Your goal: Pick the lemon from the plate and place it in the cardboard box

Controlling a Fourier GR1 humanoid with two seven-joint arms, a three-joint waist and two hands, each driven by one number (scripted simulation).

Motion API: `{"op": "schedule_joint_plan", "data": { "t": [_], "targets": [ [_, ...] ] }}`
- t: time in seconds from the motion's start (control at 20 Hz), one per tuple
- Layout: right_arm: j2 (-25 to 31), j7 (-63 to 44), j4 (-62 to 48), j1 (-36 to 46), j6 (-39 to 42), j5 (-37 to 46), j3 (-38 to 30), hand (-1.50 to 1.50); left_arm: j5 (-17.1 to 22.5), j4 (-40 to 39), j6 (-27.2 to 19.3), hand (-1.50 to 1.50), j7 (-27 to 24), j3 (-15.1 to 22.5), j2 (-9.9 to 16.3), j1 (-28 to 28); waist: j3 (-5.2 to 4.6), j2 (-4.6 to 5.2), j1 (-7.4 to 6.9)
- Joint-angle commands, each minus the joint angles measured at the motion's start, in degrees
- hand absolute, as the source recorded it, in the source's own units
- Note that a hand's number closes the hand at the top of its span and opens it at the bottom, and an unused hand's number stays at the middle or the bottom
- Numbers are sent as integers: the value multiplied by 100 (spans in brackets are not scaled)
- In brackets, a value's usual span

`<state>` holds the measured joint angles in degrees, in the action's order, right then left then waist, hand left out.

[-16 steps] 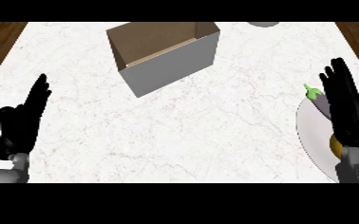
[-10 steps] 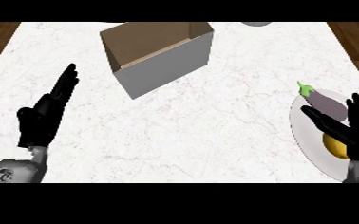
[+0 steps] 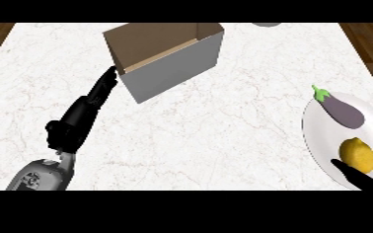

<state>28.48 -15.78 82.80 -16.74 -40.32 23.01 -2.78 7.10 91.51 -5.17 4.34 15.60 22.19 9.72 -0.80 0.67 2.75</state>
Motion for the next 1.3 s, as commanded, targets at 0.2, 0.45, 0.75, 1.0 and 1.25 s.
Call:
{"op": "schedule_joint_plan", "data": {
  "t": [0.2, 0.45, 0.75, 1.0, 1.25],
  "targets": [
    [666, -2365, 1325, -827, 591, 2078, 340, -150, -180, 66, 20, 0, 67, 432, -265, -54, -9, -46, -209],
    [620, -3982, 3078, -857, 2113, 2104, 798, -150, -97, -74, 99, 0, 118, 290, -263, 170, 9, -55, -210],
    [692, -6006, 4650, -194, 3809, 1672, 805, -150, -207, -217, 109, 0, 126, 416, -488, 299, 54, -60, -273],
    [328, -6436, 4138, 672, 4105, 1651, 658, -150, -240, -207, 193, 0, 155, 321, -508, 307, 72, -52, -346],
    [35, -6078, 3335, 1293, 4233, 1640, 486, -150, -353, -915, 202, 0, -194, 158, -766, 640, 75, -37, -312]
  ]
}}
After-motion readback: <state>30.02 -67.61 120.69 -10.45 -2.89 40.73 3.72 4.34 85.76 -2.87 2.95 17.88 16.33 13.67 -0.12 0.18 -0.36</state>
